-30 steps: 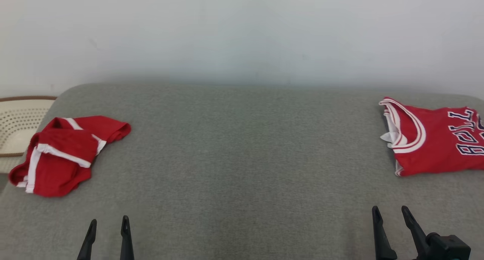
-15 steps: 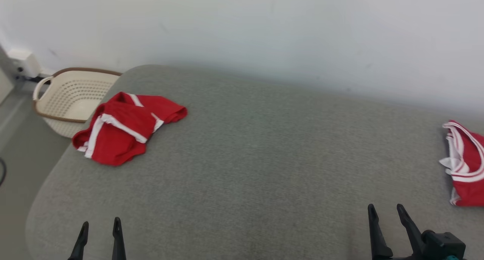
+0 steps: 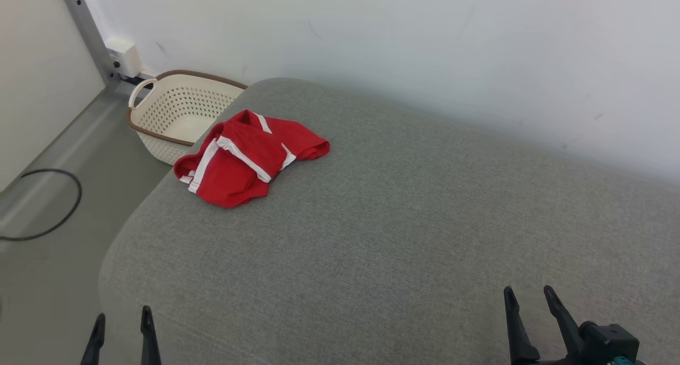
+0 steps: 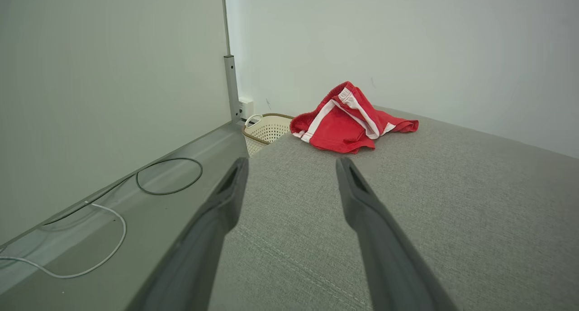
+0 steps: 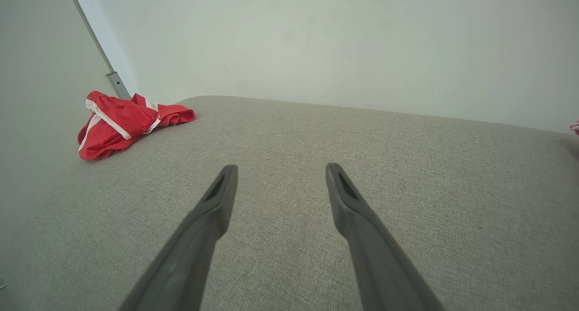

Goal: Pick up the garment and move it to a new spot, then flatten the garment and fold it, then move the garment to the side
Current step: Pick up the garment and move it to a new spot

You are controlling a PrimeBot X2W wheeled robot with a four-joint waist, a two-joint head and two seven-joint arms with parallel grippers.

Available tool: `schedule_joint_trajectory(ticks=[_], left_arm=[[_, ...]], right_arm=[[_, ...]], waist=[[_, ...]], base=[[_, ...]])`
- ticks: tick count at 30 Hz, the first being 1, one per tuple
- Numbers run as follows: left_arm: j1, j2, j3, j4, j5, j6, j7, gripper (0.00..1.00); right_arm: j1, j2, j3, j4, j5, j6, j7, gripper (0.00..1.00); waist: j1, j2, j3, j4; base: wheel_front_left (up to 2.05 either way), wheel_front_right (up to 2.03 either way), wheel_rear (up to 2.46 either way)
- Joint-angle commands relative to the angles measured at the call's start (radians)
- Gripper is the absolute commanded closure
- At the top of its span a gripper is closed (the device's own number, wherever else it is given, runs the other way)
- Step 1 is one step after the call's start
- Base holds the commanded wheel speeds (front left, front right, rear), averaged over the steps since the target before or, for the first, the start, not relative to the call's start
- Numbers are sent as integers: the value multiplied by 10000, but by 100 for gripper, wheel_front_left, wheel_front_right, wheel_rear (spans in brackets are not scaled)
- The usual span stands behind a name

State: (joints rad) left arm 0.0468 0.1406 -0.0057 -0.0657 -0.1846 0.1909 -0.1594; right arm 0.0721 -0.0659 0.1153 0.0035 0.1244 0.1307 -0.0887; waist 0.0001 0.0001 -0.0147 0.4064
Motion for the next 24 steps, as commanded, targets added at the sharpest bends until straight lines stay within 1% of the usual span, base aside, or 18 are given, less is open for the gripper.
schedule_joint_trajectory(ticks=[1,7,10,14,19,21,23,24], left_arm=[[213,39,69,-63,-31,85,-6,0],[268,-5,115,-196,-112,203,-15,0],[81,-154,274,-227,-508,220,-168,0],[-406,-148,340,-204,-698,111,-170,0],[-1851,281,502,147,-1158,-343,42,0],[-2541,351,586,320,-1487,-548,302,0],[-3212,701,658,628,-1625,-710,635,0],[-3604,737,698,757,-1789,-800,737,0]], right_arm=[[-49,36,46,45,94,1,-56,0],[-18,53,114,116,117,1,-66,0],[-109,16,197,99,129,1,-18,0],[-248,-7,237,28,88,1,47,0],[-631,8,408,-43,7,1,121,0],[-846,11,541,-55,17,1,118,0],[-1114,17,715,-43,47,1,99,0],[-1273,18,811,-14,39,1,75,0]], waist=[[-1,-1,-22,119],[-1,-1,-43,78],[-1,-1,33,-51],[-1,-1,182,-222],[-1,-1,644,-695],[-1,-1,881,-950],[-1,-1,1162,-1258],[-1,-1,1289,-1402]], base=[[0,0,0],[0,0,0],[0,0,0],[0,0,0],[0,0,0],[0,0,0],[0,0,0],[0,0,0]])
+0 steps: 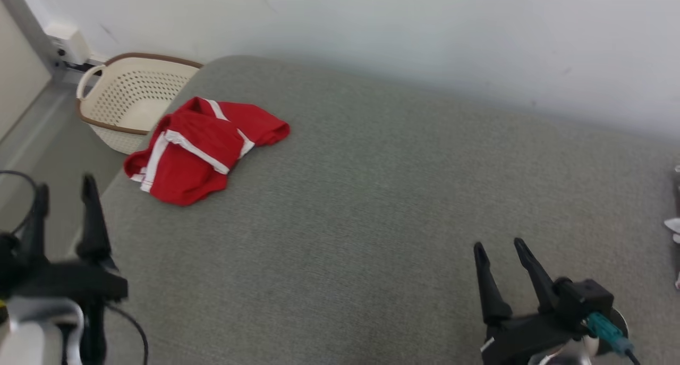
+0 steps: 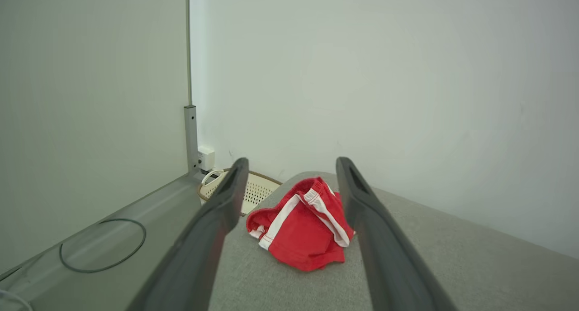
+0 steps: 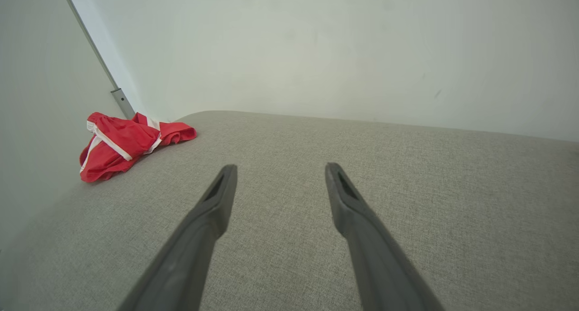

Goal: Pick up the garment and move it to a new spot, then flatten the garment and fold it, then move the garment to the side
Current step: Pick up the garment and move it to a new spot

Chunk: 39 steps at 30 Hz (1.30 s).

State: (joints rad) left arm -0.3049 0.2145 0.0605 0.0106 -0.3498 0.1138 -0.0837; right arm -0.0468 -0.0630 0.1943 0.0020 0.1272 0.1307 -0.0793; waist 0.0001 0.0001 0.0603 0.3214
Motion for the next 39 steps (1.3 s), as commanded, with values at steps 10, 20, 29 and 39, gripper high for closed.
schedule_joint_trajectory(ticks=[10,20,29,39], left_arm=[[-3380,1085,534,1772,-942,-426,1223,0],[-5463,2032,527,4080,-1049,-573,2237,0],[-6418,2941,145,6248,-718,-758,3269,0],[-6708,3440,-242,7871,-634,-977,4600,0]], right_arm=[[-1814,94,1042,238,210,1,-451,0],[-2634,128,1509,713,377,1,-881,0],[-2918,135,1619,917,435,1,-1026,0],[-2954,127,1636,901,441,1,-1011,0]], waist=[[-1,-1,2011,-2128],[-1,-1,2759,-3041],[-1,-1,2975,-3554],[-1,-1,3215,-3779]], base=[[0,0,0],[0,0,0],[0,0,0],[0,0,0]])
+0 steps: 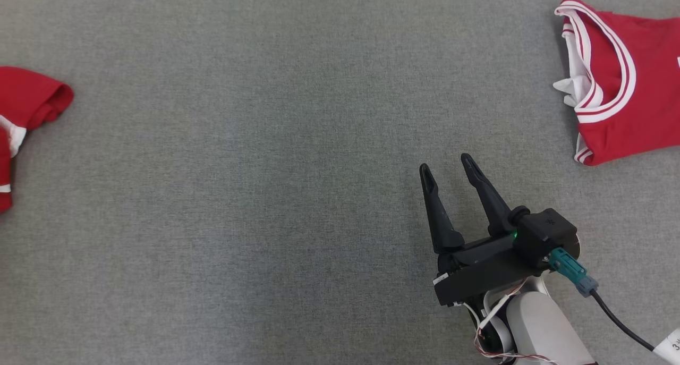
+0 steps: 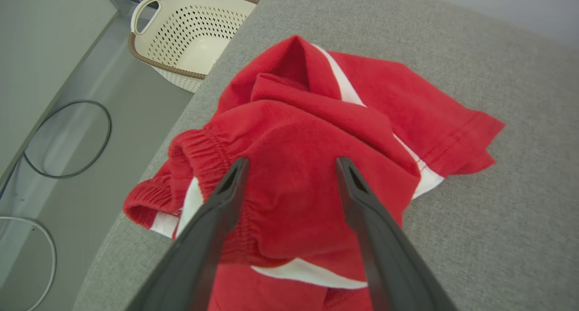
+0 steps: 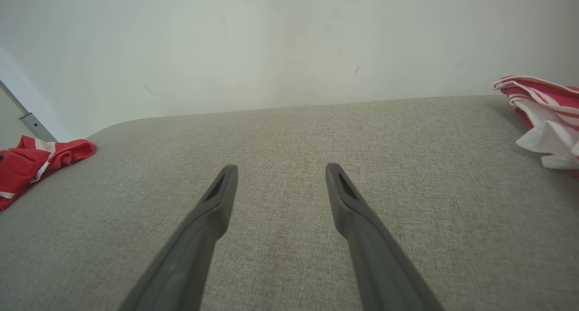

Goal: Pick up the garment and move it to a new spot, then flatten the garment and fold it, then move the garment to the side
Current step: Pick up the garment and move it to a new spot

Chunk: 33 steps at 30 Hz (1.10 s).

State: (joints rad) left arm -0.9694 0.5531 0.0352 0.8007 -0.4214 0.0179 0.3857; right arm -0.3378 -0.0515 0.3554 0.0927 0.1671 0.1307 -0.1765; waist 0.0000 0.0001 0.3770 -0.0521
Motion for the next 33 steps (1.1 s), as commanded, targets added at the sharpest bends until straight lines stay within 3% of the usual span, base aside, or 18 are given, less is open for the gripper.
schedule_joint_trajectory(ticks=[1,5,8,11,12,13,14,33], left_arm=[[-54,-15,-21,66,33,-17,81,0],[154,-100,-123,395,-140,-13,785,0],[334,-333,-261,389,-104,59,892,0],[394,-219,-322,323,-51,-43,645,0],[408,-207,-336,298,-22,-33,482,53],[432,-177,-406,245,65,-100,285,84],[454,-160,-492,211,157,-143,129,100],[-839,-750,-1404,-545,426,-1126,-2616,100]], right_arm=[[-47,14,9,14,39,1,-31,0],[-48,16,-71,-4,37,1,-6,0],[-54,13,-84,56,12,1,17,0],[-138,15,-65,52,13,1,53,0],[-172,16,-56,60,18,1,52,0],[-200,13,-56,73,20,1,58,0],[-206,12,-57,94,22,1,60,0],[698,9,-480,350,5,1,202,0]], waist=[[0,-1,68,-58],[0,-1,251,-90],[0,-1,300,-68],[0,-1,336,-59],[0,-1,332,-54],[0,-1,317,-43],[0,-1,287,-28],[0,-1,-1543,692]], base=[[0,0,0],[0,0,0],[0,0,0],[0,0,0],[0,0,0],[0,0,0],[0,0,0],[0,0,0]])
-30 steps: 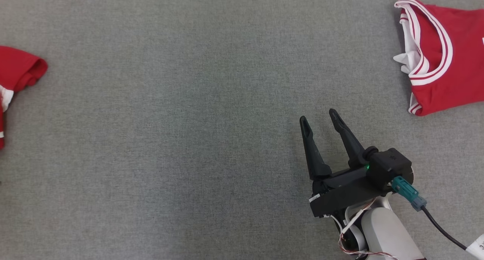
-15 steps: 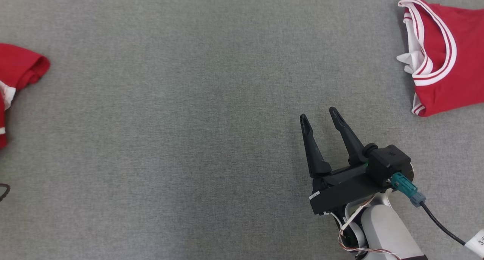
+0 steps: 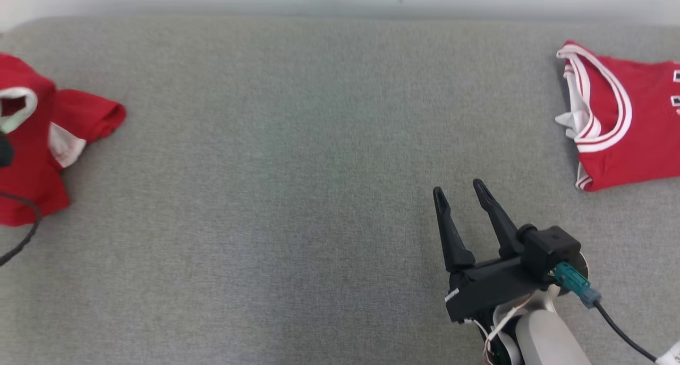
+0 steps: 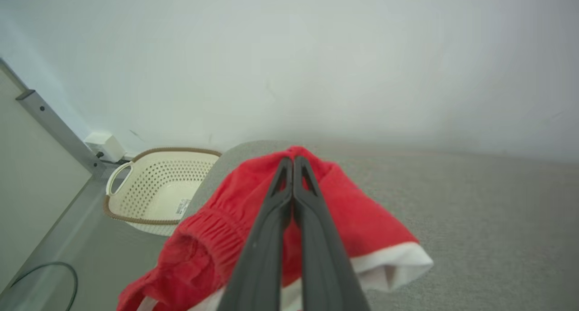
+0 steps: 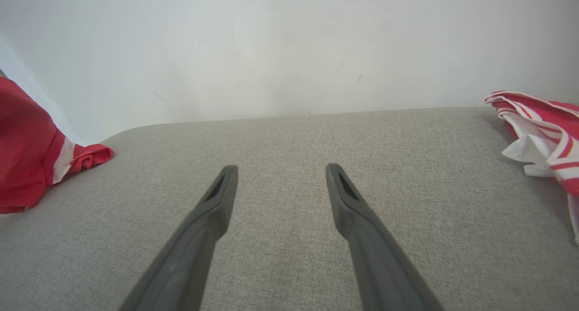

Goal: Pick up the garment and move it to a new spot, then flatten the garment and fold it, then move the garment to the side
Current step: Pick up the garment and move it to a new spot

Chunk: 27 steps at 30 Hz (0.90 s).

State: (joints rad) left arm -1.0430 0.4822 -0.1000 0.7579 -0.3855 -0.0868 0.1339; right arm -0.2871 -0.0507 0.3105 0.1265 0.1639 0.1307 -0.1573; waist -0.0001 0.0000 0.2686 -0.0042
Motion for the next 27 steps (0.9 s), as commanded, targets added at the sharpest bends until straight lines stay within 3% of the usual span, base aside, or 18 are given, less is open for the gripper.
schedule_joint_trajectory(ticks=[1,15,27], left_arm=[[-168,-97,-142,-227,72,-97,-149,100],[-686,-881,-1107,-2991,-319,-328,330,100],[-703,-2088,-2203,-5200,-882,-377,1353,100]], right_arm=[[250,2,-66,17,43,1,15,0],[962,2,-614,-120,191,1,-49,0],[1051,2,-757,108,534,1,-389,0]], waist=[[1,0,-569,234],[1,0,-1385,98],[1,0,-1507,-827]], base=[[0,0,0],[0,0,0],[0,0,0]])
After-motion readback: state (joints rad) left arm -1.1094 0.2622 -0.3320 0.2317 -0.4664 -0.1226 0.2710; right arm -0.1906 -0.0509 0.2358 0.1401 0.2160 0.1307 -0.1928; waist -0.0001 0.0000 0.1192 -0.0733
